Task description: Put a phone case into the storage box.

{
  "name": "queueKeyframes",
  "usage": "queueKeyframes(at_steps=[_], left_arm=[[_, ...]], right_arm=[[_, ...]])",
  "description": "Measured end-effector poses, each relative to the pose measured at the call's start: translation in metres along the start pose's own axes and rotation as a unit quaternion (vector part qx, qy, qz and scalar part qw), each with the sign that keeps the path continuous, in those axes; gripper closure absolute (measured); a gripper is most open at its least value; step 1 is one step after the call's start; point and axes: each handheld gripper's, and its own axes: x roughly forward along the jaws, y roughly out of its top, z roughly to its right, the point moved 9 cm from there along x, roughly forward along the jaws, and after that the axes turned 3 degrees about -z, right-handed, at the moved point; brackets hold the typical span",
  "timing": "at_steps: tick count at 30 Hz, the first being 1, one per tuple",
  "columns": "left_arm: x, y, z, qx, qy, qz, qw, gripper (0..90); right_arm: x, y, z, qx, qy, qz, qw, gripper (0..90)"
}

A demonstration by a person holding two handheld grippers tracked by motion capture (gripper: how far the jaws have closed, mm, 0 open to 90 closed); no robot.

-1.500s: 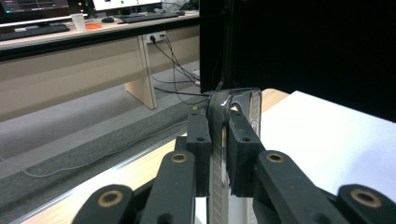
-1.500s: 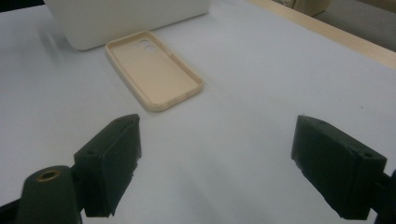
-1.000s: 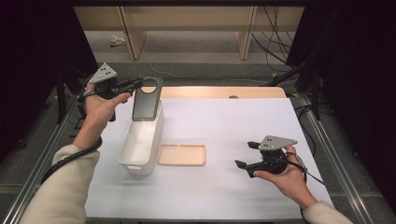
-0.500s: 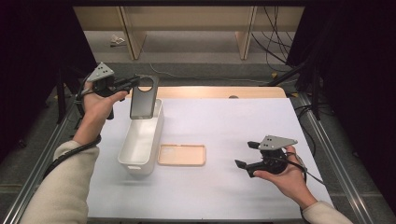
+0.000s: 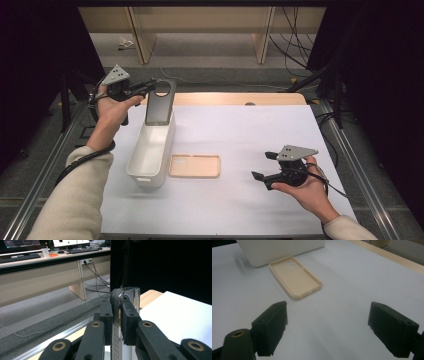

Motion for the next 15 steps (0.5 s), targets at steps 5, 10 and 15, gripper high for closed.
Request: queueKeyframes(at_steps=[5,10,15], left_arm=[[0.0073,-0.0026,-0.0010,0.007,0.002,-0.009,0.9999,80.7],[0.0105,-0.0025,-0.0044,0.005,0.004,-0.010,0.9999,80.7],[0.0115,-0.0010,-0.0086,0.005,0.007,-0.009,0.9999,80.7]], right_arm=[[-0.0002,0.0006,0.0003,0.000,0.000,0.002,1.0000,16.9],[-0.0001,0.0001,-0.0002,0.000,0.002,0.000,1.0000,16.9],[0.0001,0.0000,0.0004,0.000,0.001,0.001,1.0000,16.9]])
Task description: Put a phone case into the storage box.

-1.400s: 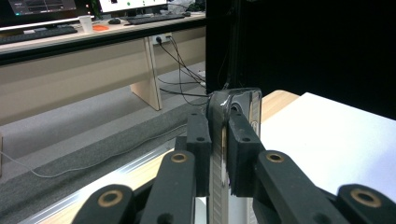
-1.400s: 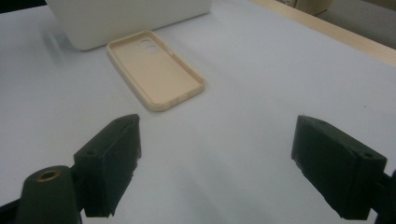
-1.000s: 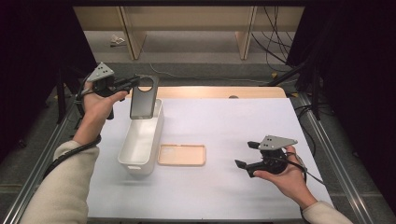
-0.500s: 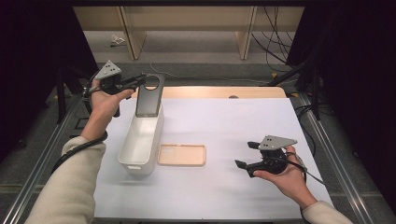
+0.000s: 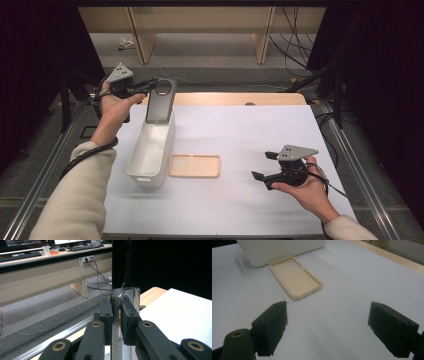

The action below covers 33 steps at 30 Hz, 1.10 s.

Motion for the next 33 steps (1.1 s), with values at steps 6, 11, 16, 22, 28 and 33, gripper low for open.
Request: queueKeyframes(at_steps=[6,11,16,22,28,33], left_arm=[[0.002,-0.004,-0.006,-0.005,0.003,0.001,1.0000,80.7],[0.004,-0.007,-0.008,-0.007,0.005,0.002,1.0000,80.7],[0.007,-0.013,-0.011,-0.009,0.007,-0.004,0.9999,80.7],[0.011,-0.018,-0.013,-0.013,0.009,-0.007,0.9998,80.7],[0.013,-0.023,-0.017,-0.018,0.010,-0.009,0.9997,80.7],[0.013,-0.026,-0.019,-0.021,0.012,-0.010,0.9996,80.7]], right_arm=[[0.000,0.000,0.000,0.000,0.001,-0.001,1.0000,16.9],[0.000,0.000,0.000,-0.001,0.001,-0.001,1.0000,16.9],[0.001,0.000,-0.001,0.000,0.003,-0.001,1.0000,16.9],[0.001,0.000,0.000,0.000,0.002,0.000,1.0000,16.9],[0.001,0.000,0.000,-0.001,0.003,0.000,1.0000,16.9],[0.001,0.000,0.000,0.000,0.002,0.000,1.0000,17.0]])
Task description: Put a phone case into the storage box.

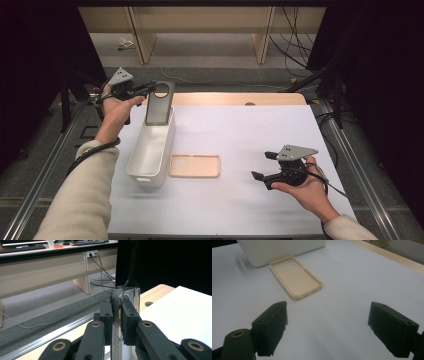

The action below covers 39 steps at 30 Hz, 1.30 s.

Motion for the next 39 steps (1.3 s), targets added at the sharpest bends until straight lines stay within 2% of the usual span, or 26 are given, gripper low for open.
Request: queueKeyframes(at_steps=[19,25,29,39], left_arm=[[0.008,-0.015,-0.004,-0.010,0.005,-0.011,0.9999,80.6],[0.009,-0.021,-0.006,-0.009,0.008,-0.023,0.9997,80.6],[0.011,-0.026,-0.008,-0.016,0.011,-0.025,0.9995,80.5],[0.014,-0.032,-0.010,-0.020,0.013,-0.031,0.9992,80.4]], right_arm=[[0.000,0.000,0.000,0.000,0.001,0.000,1.0000,16.9],[0.001,-0.001,-0.001,-0.001,0.002,-0.003,1.0000,16.9],[0.002,-0.001,-0.001,-0.002,0.004,-0.004,1.0000,16.9],[0.002,-0.002,-0.001,-0.002,0.005,-0.006,1.0000,16.9]])
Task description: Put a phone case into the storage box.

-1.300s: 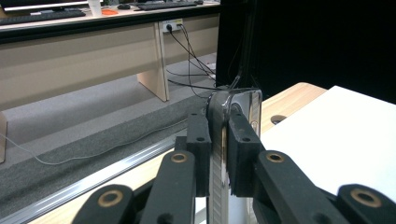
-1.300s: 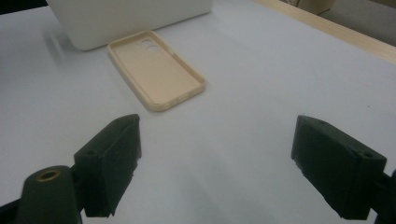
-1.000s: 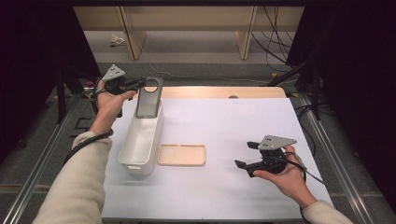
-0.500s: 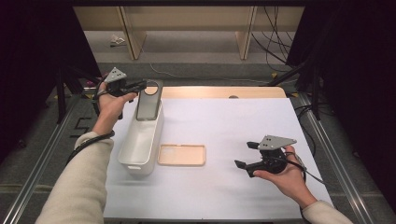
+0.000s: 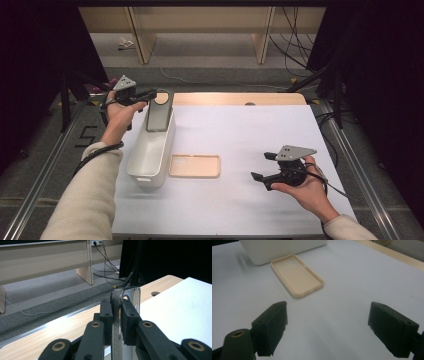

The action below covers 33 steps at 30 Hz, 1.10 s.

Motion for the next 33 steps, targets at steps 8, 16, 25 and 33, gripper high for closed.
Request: queueKeyframes(at_steps=[8,16,25,33], left_arm=[[0.001,-0.005,-0.004,-0.005,0.003,-0.008,1.0000,80.0],[0.002,-0.012,-0.007,-0.004,0.011,-0.020,0.9997,79.3],[0.005,-0.019,-0.011,0.002,0.026,-0.043,0.9987,78.1],[0.007,-0.023,-0.015,0.015,0.042,-0.068,0.9967,76.1]], right_arm=[[0.001,0.000,0.000,0.000,0.001,-0.001,1.0000,16.9],[0.001,-0.001,-0.001,-0.001,0.002,-0.002,1.0000,16.9],[0.001,-0.001,-0.001,-0.001,0.003,-0.002,1.0000,16.9],[0.001,-0.001,-0.001,-0.002,0.004,-0.002,1.0000,16.9]])
